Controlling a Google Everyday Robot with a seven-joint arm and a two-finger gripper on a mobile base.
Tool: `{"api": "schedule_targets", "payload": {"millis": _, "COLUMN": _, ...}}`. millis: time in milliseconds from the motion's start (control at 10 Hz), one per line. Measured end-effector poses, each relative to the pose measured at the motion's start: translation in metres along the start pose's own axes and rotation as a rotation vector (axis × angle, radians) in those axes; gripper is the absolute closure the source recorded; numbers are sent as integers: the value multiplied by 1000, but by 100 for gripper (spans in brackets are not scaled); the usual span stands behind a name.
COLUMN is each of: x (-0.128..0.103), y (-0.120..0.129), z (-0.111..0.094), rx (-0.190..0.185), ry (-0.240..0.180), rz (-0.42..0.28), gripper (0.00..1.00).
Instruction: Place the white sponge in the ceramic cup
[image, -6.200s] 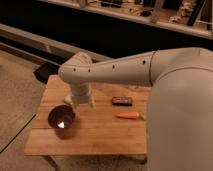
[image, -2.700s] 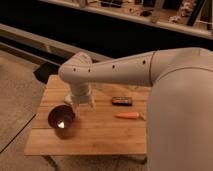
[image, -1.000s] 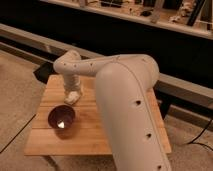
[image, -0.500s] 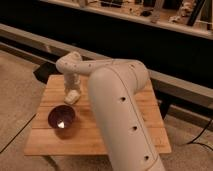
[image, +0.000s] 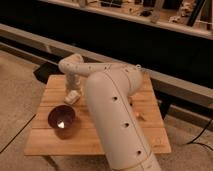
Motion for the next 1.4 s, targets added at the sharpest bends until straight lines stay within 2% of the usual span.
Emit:
{"api": "schedule_targets", "payload": {"millis": 200, "x": -1, "y": 13, "z": 9, "rx": 5, "ry": 10, "rz": -30, "gripper": 35}}
{"api": "schedule_targets", "payload": {"millis": 500, "x": -4, "y": 20, "z": 21, "rx": 8, "ry": 26, "rz": -41, "gripper": 35}}
{"api": "schedule_targets", "payload": {"millis": 1400, "x": -11, "y": 4, "z": 38, "rx": 6, "ry": 68, "rz": -9, "gripper": 35}}
